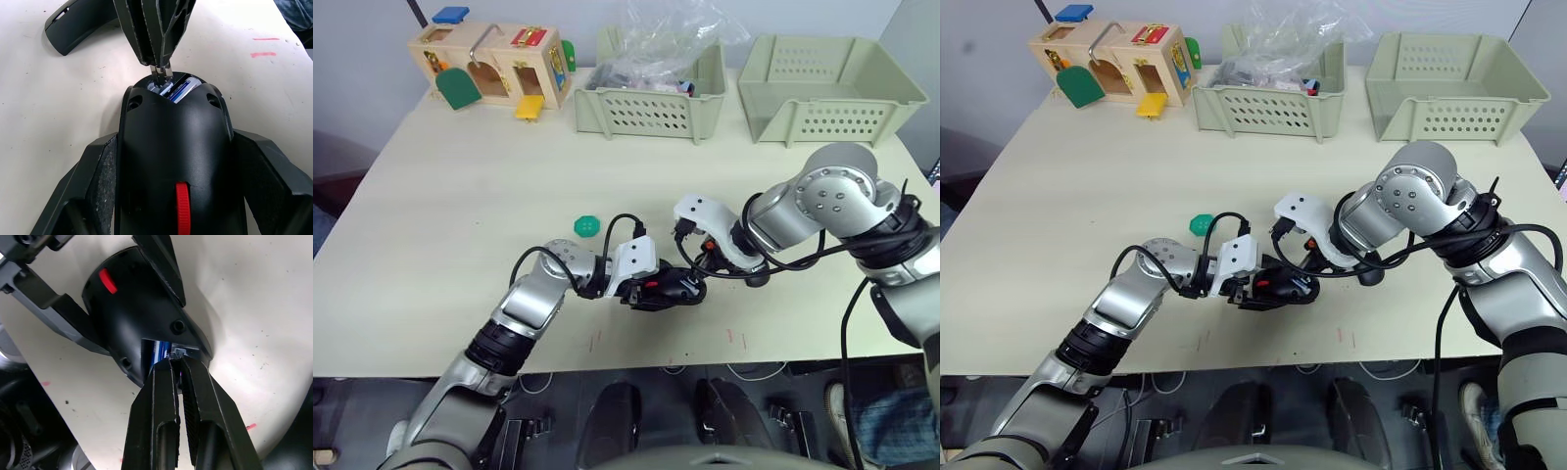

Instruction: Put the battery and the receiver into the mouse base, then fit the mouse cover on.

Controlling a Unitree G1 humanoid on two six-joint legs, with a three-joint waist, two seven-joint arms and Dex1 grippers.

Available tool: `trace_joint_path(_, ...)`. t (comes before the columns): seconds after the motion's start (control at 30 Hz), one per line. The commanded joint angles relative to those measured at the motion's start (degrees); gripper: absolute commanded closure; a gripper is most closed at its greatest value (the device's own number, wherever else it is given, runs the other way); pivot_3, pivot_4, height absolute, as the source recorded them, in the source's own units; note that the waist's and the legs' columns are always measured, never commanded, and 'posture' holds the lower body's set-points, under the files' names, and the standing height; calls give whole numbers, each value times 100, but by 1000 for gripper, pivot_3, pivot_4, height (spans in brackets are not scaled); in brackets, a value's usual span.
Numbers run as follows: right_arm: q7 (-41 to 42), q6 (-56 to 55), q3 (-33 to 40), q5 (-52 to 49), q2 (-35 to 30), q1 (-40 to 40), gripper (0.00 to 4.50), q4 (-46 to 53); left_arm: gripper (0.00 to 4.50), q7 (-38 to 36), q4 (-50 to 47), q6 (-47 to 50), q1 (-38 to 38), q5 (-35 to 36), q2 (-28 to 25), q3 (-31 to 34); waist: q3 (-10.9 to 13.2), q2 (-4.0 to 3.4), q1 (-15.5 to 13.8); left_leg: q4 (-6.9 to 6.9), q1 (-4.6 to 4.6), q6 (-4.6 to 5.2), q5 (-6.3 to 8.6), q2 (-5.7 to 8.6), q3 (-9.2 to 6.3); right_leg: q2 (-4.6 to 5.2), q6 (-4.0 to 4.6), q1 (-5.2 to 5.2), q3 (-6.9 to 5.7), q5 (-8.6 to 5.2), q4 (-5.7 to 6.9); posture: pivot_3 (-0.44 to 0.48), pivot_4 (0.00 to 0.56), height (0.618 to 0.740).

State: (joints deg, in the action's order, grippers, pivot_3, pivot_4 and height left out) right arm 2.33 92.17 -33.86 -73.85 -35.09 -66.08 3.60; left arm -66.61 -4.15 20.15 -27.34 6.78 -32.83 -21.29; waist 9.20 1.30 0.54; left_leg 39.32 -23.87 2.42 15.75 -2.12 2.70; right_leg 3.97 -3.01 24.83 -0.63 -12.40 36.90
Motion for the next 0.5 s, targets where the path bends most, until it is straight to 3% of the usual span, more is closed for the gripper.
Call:
trace_joint_path(0.03,132,33,35,182,4,13,4500,140,1544,-8,-143,-9,10,-12,18,-67,0,0,0,0,0,0,0,0,0,0,0,0,0,0,0,0,150,740)
trace_joint_path(0.5,270,33,97,331,156,94,4500,122,1544,-5,-209,72,-5,0,5,-50,0,0,6,0,0,0,0,0,0,0,0,0,0,0,0,0,150,740)
